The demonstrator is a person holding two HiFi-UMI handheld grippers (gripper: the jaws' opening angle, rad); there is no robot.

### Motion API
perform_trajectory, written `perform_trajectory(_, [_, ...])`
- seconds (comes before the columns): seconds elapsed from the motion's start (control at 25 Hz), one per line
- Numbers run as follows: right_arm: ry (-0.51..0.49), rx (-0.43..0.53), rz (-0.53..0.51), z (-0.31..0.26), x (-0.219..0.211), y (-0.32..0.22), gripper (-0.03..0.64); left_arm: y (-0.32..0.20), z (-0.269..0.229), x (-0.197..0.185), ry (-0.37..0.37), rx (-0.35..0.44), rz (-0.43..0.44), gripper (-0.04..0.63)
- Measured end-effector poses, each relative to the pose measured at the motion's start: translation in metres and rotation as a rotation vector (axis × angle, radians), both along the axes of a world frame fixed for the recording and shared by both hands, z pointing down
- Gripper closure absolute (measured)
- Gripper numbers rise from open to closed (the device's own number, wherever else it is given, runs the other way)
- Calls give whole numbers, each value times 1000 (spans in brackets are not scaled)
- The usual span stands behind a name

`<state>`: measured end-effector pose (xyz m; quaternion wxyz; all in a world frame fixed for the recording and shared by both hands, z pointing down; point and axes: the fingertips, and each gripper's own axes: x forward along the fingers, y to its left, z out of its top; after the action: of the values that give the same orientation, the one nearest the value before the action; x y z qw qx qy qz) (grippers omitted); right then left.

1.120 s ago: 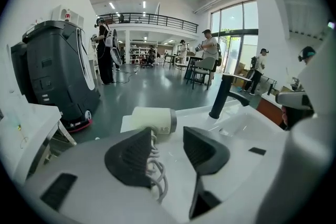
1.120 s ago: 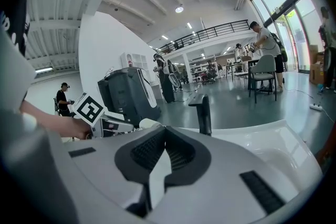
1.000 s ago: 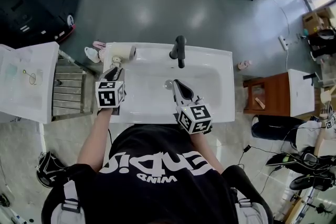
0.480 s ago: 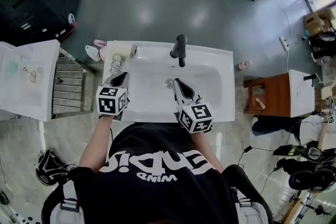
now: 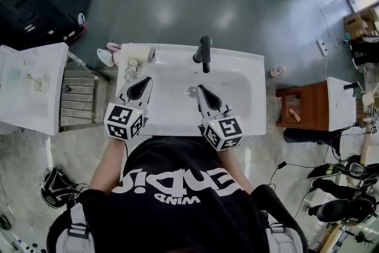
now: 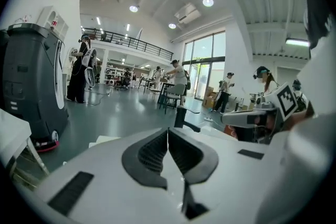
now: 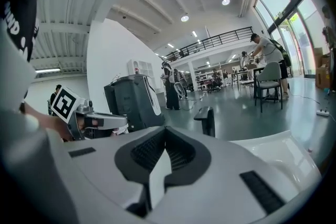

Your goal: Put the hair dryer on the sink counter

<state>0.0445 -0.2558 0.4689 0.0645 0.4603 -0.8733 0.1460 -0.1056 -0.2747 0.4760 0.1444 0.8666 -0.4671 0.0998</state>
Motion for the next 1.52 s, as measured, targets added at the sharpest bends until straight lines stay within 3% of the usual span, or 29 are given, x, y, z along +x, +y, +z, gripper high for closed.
perform_trajectory(0.28, [3,52,6,-18,2,-4,598,2,-22,2,44,57,11,574])
perform_trajectory(1.52, [11,70,-24,-24,-5,-11,598,-3,-34,2,127,48,17,574])
